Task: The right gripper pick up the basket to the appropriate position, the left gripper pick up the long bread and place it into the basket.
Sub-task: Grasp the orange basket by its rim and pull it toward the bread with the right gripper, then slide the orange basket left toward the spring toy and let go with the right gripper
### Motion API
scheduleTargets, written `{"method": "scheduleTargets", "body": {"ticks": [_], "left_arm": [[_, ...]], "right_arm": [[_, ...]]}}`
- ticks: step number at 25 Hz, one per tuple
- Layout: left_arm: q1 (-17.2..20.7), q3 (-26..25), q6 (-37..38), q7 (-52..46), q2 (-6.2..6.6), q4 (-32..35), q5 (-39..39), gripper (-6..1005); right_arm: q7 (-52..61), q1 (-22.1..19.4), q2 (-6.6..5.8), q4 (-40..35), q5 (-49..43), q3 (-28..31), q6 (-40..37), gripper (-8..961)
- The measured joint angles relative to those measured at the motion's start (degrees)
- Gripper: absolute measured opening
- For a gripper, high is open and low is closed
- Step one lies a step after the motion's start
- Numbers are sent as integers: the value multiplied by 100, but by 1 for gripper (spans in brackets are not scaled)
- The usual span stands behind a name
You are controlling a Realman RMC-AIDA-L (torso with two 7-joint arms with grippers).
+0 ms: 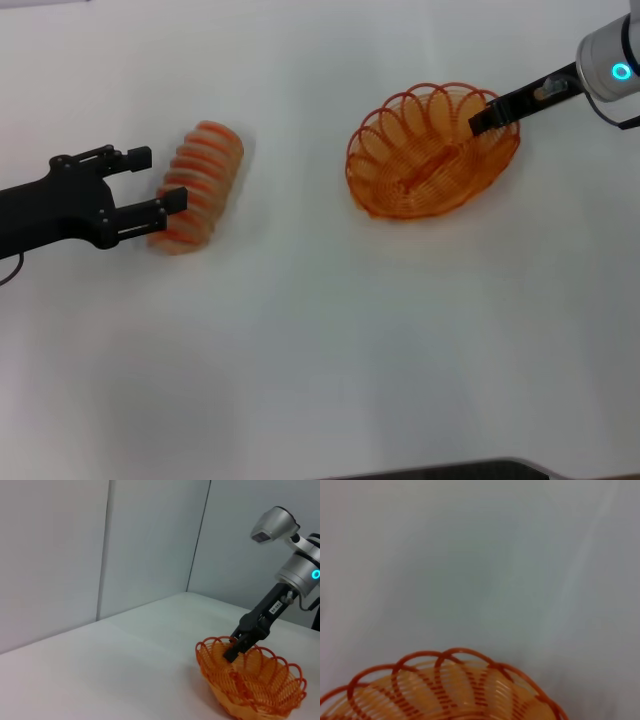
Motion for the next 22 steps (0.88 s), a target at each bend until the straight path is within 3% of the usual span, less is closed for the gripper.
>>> {"method": "scheduleTargets", "body": {"ticks": [8,10,15,22], "left_arm": [[-14,1,-49,13,0,8,-19,750],[-18,2,-88,14,-10,8,-21,750],[-21,-1,-158,22,-17,9,-22,750],[15,-8,-283,40,-50,148,-22,750]], "right_arm": [[19,-74,-22,-12,958,363,-96,243],[32,-78,-34,-13,1111,375,-189,164],[192,-70,-64,56,1486,417,-466,98],[415,-79,-70,307,1794,510,-627,97]]}}
